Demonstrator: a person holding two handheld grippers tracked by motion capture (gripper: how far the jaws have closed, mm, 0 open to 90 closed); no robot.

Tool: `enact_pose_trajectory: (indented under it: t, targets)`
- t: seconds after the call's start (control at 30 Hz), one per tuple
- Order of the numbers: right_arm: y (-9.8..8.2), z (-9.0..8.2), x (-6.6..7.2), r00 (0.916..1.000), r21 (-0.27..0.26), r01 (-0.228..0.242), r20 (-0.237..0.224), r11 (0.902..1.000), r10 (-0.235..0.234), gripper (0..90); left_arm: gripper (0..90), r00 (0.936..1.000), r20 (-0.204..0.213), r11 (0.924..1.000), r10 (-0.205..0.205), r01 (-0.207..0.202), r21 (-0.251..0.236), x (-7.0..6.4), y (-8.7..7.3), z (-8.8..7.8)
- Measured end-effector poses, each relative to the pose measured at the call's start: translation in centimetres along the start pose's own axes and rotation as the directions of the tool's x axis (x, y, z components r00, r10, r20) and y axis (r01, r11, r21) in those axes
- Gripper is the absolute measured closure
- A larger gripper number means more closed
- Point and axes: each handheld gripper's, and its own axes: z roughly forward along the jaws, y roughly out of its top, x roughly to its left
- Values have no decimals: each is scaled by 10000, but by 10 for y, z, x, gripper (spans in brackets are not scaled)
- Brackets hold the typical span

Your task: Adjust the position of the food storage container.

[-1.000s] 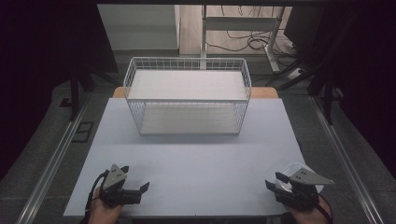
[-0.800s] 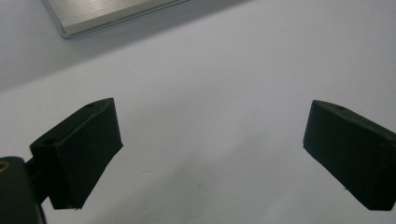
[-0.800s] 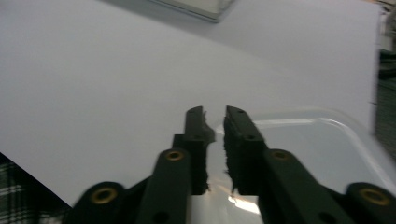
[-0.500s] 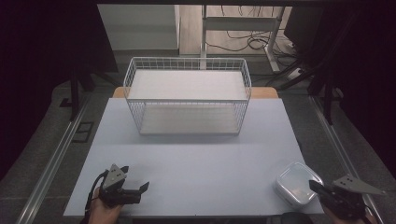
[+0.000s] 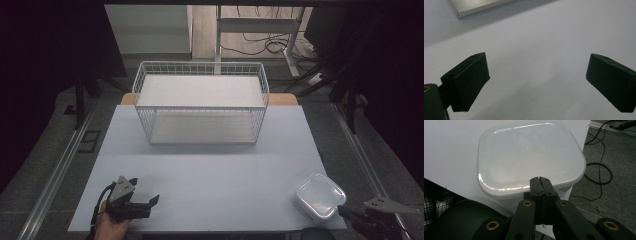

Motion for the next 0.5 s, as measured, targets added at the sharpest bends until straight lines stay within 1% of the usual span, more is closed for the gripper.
enact_pose_trajectory:
  t: [0.13,0.2,0.37,0.4,0.47,0.5]
  targets:
    - [1,2,2,9999,-59,110,-61,9999,-110,895,44,10000,25,10000,-5,5,36,0,0,1]
    - [3,5,5,9994,-104,247,-231,9996,-250,895,44,10000,45,10000,-1,1,51,0,0,1]
    - [10,19,17,9961,-335,653,-577,9973,-672,895,45,10000,56,10000,5,-5,64,0,0,2]
    - [14,25,23,9939,-440,811,-712,9957,-841,894,45,10000,65,10000,4,-4,76,0,0,2]
    - [16,28,25,9927,-430,894,-776,9951,-926,894,45,10000,70,10000,-8,7,82,0,0,2]
    - [18,30,28,9909,-369,1018,-850,9941,-1046,894,45,10000,59,10000,-1,1,81,0,0,2]
